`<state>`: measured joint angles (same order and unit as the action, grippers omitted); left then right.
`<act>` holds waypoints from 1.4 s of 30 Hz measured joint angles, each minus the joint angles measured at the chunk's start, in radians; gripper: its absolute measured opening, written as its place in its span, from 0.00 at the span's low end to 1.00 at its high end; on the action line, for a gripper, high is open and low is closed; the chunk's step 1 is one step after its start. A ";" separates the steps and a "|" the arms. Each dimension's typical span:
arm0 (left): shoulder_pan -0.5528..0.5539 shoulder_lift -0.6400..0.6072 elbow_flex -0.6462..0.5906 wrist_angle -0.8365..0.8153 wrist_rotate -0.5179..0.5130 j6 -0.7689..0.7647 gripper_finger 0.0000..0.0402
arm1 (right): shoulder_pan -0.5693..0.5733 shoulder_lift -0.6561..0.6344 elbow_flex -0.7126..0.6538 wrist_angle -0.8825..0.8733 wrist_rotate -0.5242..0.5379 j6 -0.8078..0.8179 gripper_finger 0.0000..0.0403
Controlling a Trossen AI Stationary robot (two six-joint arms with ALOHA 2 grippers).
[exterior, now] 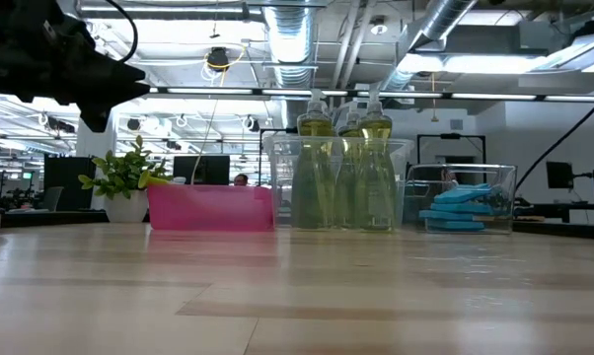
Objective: Pick & Place Kitchen Sink Supplies
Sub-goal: Return to Home Position
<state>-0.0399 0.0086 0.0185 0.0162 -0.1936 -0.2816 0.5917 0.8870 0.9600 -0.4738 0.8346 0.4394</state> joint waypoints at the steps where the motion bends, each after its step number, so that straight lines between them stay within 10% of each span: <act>1: 0.000 0.000 0.000 0.000 0.000 -0.010 0.29 | -0.008 0.007 0.000 -0.001 -0.002 -0.016 0.00; 9: 0.000 0.000 0.000 0.000 0.009 -0.041 0.29 | -0.072 0.022 0.000 0.031 -0.195 -0.105 0.00; 23: 0.000 0.000 0.000 0.000 0.008 -0.041 0.29 | -0.485 -0.004 0.000 0.238 -1.361 -0.507 0.00; 30: 0.000 0.001 0.000 0.000 0.008 -0.037 0.29 | -0.779 -0.074 0.000 0.091 -1.724 -0.550 0.00; 42: 0.000 0.099 0.001 0.000 0.008 -0.020 0.29 | -1.056 -0.276 -0.062 -0.060 -1.885 -0.675 0.00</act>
<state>-0.0395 0.1076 0.0193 0.0158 -0.1856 -0.3018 -0.4642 0.6110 0.8979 -0.5333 -1.0499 -0.2351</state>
